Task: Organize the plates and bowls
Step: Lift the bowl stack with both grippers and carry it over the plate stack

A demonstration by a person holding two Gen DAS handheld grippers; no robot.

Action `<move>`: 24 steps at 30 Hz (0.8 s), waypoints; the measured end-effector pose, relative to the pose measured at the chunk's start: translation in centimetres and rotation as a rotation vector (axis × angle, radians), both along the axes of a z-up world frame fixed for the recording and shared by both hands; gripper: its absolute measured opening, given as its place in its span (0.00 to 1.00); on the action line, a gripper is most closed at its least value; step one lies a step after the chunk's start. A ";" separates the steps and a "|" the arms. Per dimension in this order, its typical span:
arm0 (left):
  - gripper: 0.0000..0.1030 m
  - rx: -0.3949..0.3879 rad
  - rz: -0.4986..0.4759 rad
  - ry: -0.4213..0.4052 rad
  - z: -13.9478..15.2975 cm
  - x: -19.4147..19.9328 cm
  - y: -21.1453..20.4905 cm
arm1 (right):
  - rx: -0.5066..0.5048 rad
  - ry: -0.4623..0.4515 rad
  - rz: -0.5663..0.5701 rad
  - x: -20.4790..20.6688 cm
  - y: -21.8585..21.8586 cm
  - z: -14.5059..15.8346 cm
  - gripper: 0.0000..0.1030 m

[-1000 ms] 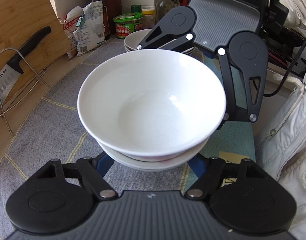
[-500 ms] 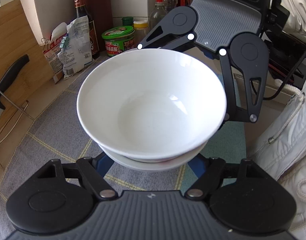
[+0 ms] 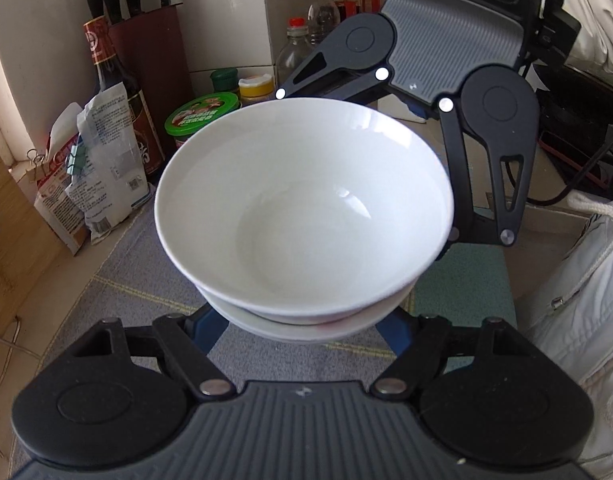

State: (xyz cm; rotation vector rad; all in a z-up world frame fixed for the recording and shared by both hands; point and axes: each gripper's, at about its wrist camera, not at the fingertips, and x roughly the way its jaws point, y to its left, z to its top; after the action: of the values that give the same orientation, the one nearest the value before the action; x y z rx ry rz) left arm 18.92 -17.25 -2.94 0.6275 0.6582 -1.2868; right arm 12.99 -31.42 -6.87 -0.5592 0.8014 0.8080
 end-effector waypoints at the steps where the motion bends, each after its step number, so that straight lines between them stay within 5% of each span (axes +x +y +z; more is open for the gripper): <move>1: 0.77 -0.001 -0.010 -0.003 -0.1 0.1 -0.6 | -0.003 -0.003 -0.007 0.0 -0.6 0.0 0.85; 24: 0.77 0.045 -0.064 0.010 -3.8 3.2 -8.1 | -0.027 0.034 -0.090 2.6 -7.0 -3.9 0.85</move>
State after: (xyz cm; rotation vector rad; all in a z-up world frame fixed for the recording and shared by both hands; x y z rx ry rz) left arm 22.10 -25.38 -6.77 0.6838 0.6814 -1.3385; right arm 15.61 -38.41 -10.78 -0.5304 0.8633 0.7263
